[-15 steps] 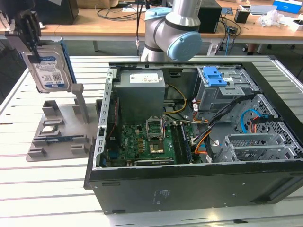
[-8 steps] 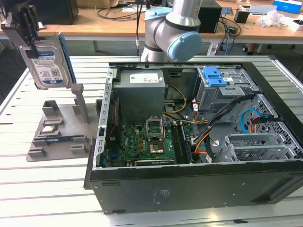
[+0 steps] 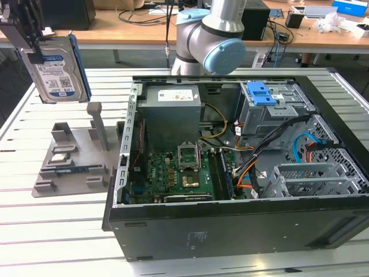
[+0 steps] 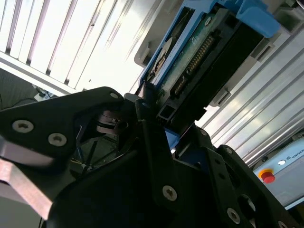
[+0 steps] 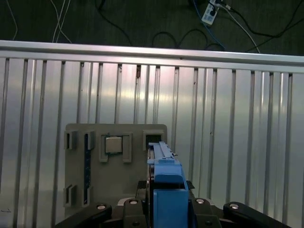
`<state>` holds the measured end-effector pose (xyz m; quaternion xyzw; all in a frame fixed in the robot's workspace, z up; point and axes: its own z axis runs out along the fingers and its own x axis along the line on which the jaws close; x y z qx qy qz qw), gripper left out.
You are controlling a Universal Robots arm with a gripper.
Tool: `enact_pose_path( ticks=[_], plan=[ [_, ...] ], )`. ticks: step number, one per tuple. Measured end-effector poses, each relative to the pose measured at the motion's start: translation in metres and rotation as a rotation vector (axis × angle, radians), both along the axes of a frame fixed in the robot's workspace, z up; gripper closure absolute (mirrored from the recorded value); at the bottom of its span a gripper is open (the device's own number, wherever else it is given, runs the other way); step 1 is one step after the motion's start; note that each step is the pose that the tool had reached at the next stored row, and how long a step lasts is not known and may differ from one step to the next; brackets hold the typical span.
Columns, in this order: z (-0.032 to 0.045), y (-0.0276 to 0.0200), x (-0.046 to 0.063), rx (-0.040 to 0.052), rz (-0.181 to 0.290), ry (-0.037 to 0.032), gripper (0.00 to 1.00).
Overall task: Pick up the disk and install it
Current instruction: 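Pick up the disk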
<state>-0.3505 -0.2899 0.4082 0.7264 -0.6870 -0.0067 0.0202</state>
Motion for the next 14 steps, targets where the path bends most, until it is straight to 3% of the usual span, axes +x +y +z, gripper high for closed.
enact_pose_path(
  ticks=[14],
  plan=[
    [0.0284, 0.0013, 0.0, 0.0, 0.0, -0.0001, 0.64]
  ],
)
